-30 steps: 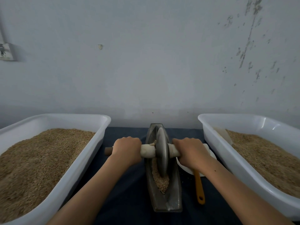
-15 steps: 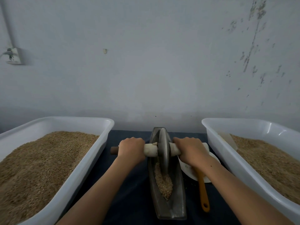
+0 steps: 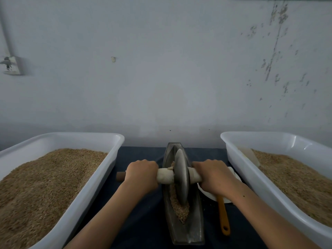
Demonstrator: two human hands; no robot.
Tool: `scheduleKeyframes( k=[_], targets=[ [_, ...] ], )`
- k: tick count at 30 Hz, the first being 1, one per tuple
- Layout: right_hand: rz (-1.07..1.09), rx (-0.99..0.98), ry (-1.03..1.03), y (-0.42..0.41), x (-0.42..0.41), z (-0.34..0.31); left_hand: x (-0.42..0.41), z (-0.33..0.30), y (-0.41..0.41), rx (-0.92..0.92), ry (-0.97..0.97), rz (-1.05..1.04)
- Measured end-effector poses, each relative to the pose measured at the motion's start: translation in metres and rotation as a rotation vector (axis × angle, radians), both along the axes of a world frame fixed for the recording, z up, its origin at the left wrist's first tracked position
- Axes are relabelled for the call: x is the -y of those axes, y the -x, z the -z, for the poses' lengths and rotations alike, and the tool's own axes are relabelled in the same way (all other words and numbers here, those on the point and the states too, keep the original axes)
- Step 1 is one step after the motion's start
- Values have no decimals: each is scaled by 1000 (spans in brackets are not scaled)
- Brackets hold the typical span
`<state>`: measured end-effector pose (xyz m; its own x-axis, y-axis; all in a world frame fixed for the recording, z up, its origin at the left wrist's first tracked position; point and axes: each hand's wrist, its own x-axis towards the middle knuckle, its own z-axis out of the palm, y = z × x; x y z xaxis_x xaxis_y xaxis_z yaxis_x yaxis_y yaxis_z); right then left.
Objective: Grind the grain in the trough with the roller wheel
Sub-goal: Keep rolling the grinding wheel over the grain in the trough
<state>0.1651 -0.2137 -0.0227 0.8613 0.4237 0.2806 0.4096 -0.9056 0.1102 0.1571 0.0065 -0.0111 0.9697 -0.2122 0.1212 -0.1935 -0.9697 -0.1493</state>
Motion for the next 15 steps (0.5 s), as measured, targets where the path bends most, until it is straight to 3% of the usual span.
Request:
scheduleKeyframes(
  k=[15],
  targets=[
    [64, 71, -36, -12, -7, 2, 6, 0, -4, 73, 90, -45]
  ],
)
